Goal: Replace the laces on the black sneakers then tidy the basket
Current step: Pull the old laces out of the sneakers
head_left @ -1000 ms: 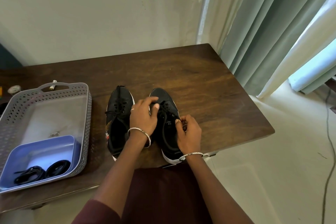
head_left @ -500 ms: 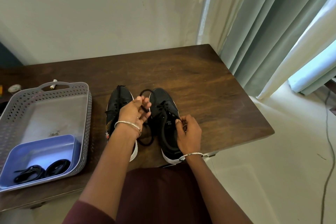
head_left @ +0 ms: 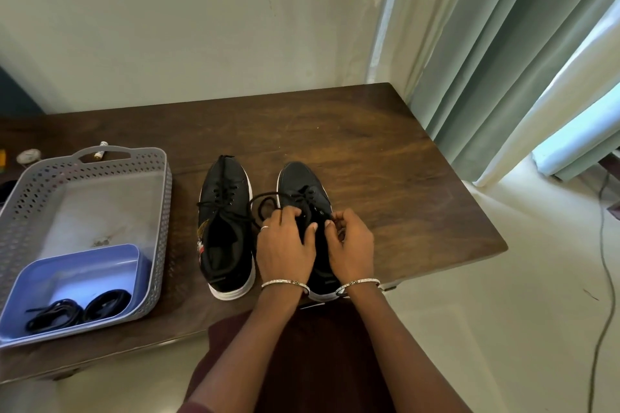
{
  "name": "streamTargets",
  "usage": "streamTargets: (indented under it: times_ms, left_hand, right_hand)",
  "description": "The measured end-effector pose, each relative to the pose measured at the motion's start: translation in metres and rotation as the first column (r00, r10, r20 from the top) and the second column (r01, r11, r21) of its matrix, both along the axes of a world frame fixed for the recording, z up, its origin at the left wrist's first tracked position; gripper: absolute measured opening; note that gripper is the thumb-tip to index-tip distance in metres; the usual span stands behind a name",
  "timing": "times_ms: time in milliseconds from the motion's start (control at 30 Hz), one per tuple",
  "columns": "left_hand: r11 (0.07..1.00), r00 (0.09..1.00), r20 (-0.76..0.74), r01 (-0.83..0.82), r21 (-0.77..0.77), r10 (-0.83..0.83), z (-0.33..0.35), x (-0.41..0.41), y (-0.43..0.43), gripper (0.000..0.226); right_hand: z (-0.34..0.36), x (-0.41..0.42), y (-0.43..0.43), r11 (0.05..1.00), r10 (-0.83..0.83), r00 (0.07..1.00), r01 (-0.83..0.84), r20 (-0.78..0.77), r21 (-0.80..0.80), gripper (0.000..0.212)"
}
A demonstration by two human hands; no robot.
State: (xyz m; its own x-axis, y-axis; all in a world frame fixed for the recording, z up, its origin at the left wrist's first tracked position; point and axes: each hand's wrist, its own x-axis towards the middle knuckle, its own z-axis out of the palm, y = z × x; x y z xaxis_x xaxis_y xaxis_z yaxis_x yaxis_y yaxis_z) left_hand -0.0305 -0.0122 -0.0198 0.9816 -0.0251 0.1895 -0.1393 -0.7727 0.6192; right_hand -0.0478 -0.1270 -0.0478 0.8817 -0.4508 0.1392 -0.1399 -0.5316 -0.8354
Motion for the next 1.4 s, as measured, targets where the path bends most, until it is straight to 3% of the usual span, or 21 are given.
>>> streamTargets:
  times_ms: [167,333,500,567,633,667,733,767,833,900,967,1000,1033,1100,1167,1233,1300,1333,1367,1400]
  left_hand:
    - [0.989,0.996,0.018,-0.082,-0.126,0.085,-0.005,0.005,0.002,0.014]
    - [0.953,0.982,-0.034,-0.189,-0.237,0.186,-0.011,0.003,0.004,0.016]
    - [0.924,0.97,-0.091,-0.244,-0.295,0.227,-0.016,0.003,0.008,0.018]
    - [0.916,0.967,-0.092,-0.254,-0.31,0.237,-0.017,0.002,0.009,0.018]
    - [0.908,0.967,-0.074,-0.253,-0.333,0.243,-0.018,0.001,0.008,0.018]
    - [0.903,0.967,-0.064,-0.253,-0.348,0.246,-0.018,0.001,0.008,0.017]
    - [0.895,0.967,-0.049,-0.251,-0.369,0.251,-0.019,0.0,0.007,0.016]
    - [0.893,0.967,-0.045,-0.25,-0.374,0.252,-0.02,0.0,0.007,0.016]
    - [0.893,0.965,-0.041,-0.254,-0.373,0.258,-0.021,0.0,0.006,0.016]
    - [0.9,0.965,-0.026,-0.254,-0.354,0.262,-0.023,0.0,0.006,0.017]
    - [0.906,0.965,-0.004,-0.248,-0.343,0.263,-0.025,0.0,0.006,0.016]
    - [0.909,0.965,0.004,-0.245,-0.338,0.262,-0.026,0.0,0.006,0.016]
    - [0.911,0.965,0.01,-0.245,-0.331,0.263,-0.026,0.001,0.005,0.016]
    - [0.913,0.963,0.017,-0.248,-0.323,0.267,-0.028,0.002,0.005,0.015]
    - [0.916,0.965,0.022,-0.24,-0.321,0.261,-0.03,0.002,0.006,0.016]
    - [0.92,0.967,0.028,-0.23,-0.318,0.252,-0.03,0.002,0.006,0.017]
    - [0.919,0.966,0.031,-0.232,-0.317,0.255,-0.031,0.002,0.006,0.017]
    - [0.918,0.966,0.032,-0.233,-0.321,0.257,-0.031,0.003,0.006,0.016]
    - [0.916,0.966,0.034,-0.232,-0.326,0.257,-0.032,0.003,0.006,0.016]
    - [0.915,0.966,0.035,-0.231,-0.332,0.257,-0.032,0.003,0.006,0.015]
  right_hand:
    - [0.02,0.014,-0.005,0.959,0.133,0.991,-0.123,0.022,-0.256,0.022]
    - [0.03,0.042,-0.001,0.781,0.304,0.949,-0.296,-0.079,-0.55,0.021]
    - [0.019,0.05,0.002,0.651,0.323,0.946,-0.22,0.002,-0.726,0.01]
    - [0.018,0.049,0.003,0.807,0.282,0.959,-0.212,0.044,-0.551,0.007]
    - [0.017,0.048,0.005,0.99,0.054,0.997,-0.047,0.056,-0.131,0.009]
    - [0.014,0.05,0.003,0.991,-0.075,0.997,0.073,0.013,0.113,0.012]
    - [0.008,0.052,-0.006,0.815,-0.137,0.98,0.193,-0.142,0.546,0.015]
    - [0.007,0.051,-0.011,0.727,-0.085,0.978,0.191,-0.189,0.66,0.015]
    - [0.01,0.047,-0.019,0.699,-0.006,0.977,0.158,-0.215,0.697,0.008]
    - [0.019,0.043,-0.021,0.805,0.002,0.984,0.105,-0.179,0.584,0.016]
    - [0.032,0.039,-0.019,0.971,0.031,0.998,-0.017,-0.056,0.239,0.027]
    - [0.038,0.037,-0.016,0.994,0.109,0.994,-0.11,0.013,0.002,0.028]
    - [0.042,0.037,-0.013,0.952,0.216,0.975,-0.201,0.041,-0.231,0.027]
    - [0.04,0.037,-0.005,0.759,0.362,0.932,-0.304,-0.015,-0.576,0.024]
    - [0.031,0.039,0.002,0.626,0.351,0.935,-0.276,-0.052,-0.729,0.018]
    - [0.026,0.042,0.004,0.593,0.32,0.947,-0.21,-0.012,-0.777,0.013]
    - [0.025,0.043,0.003,0.677,0.316,0.948,-0.201,0.033,-0.709,0.009]
    - [0.026,0.042,0.003,0.799,0.28,0.958,-0.198,0.06,-0.568,0.008]
    - [0.026,0.041,0.003,0.93,0.186,0.978,-0.146,0.09,-0.338,0.008]
    - [0.023,0.042,0.002,0.999,0.033,0.995,-0.031,0.096,-0.026,0.008]
